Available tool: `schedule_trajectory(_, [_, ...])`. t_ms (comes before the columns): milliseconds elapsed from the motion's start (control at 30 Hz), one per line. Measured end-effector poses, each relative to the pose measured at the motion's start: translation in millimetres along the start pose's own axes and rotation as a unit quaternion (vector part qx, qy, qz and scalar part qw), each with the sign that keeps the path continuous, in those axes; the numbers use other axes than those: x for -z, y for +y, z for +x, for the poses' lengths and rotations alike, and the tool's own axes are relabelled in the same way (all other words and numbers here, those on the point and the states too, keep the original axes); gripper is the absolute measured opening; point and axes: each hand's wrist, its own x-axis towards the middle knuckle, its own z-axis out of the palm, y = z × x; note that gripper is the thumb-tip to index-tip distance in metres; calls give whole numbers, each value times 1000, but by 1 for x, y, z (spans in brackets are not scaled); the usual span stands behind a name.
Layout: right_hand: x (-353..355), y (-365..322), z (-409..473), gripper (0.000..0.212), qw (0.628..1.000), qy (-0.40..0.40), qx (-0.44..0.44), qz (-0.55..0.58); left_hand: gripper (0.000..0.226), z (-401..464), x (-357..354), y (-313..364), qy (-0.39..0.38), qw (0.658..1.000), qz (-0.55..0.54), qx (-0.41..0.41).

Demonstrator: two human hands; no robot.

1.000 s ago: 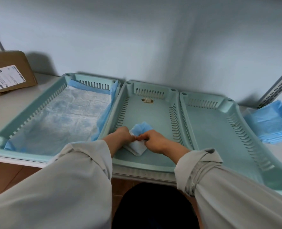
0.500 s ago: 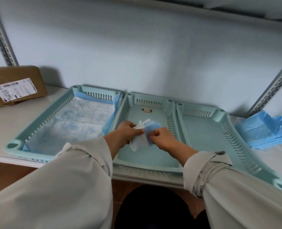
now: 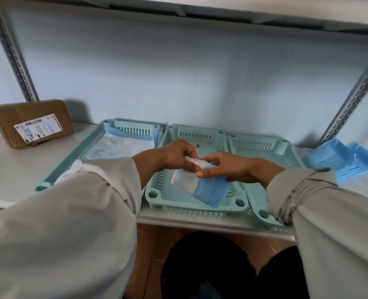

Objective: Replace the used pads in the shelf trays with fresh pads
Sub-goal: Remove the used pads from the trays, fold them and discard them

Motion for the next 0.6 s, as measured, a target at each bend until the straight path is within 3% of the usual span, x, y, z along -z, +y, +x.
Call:
schedule_trajectory(133, [-1,4,-10,5,996,67,35,-44,27,-3,-10,2,29,999,-25,-6])
schedule_trajectory(233, [1,5,-16,16,987,141,47,-62,38,-5,-16,5,30,994,-103,33])
schedule_trajectory(367, [5,9,-28,13,977,197,50,-58,38,-6,-21,7,19,983,-159,95])
schedule_trajectory(433, [6,15,-35,23,987,152,34,-36,27,-8,-24,9,24,983,-153,94])
schedule_trajectory(533, [6,26,-45,22,997,11,-22,75,5,-15,-28,7,-20,985,-139,103])
schedule_trajectory(600, [5,34,-49,20,997,-32,-41,56,11,-20,-32,3,-81,981,-125,120])
